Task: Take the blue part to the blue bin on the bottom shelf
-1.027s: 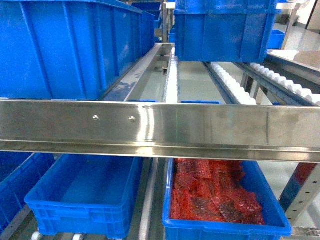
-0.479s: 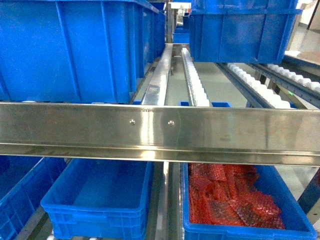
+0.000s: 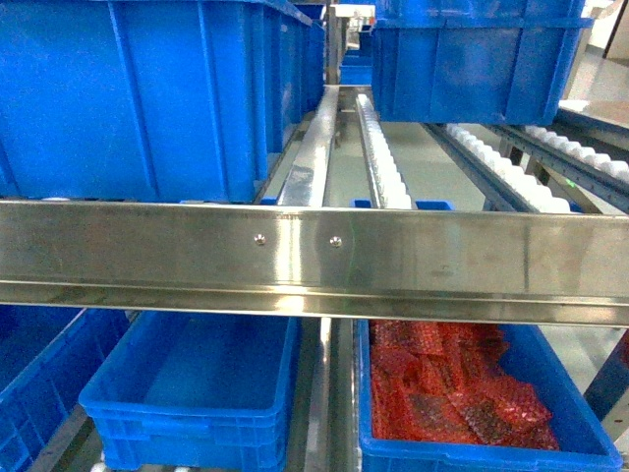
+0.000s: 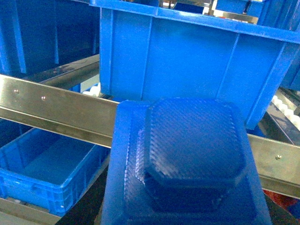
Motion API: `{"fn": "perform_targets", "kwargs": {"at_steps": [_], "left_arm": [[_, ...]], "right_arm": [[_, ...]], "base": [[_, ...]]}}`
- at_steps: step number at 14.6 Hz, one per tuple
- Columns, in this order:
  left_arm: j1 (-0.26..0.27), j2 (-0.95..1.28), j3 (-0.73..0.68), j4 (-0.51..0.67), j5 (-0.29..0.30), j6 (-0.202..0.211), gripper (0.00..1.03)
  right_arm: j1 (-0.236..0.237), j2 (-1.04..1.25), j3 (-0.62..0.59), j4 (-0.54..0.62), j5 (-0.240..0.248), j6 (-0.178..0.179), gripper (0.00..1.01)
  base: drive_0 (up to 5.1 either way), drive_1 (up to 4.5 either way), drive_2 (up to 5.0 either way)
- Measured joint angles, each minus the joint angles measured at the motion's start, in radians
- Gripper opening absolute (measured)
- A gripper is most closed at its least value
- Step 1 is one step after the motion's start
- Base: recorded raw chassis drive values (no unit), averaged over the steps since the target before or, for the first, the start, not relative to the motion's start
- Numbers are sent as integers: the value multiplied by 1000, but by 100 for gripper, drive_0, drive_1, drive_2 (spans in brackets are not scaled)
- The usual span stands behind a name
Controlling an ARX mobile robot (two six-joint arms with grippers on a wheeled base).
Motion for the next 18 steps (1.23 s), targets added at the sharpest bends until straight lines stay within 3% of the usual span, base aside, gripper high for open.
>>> {"fn": "perform_targets", "kwargs": {"at_steps": [18], "left_arm": [[0, 0, 0, -1, 0, 0, 43]], "right_arm": [[0, 0, 0, 0, 3, 0, 98]], "base": [[0, 0, 0]]}}
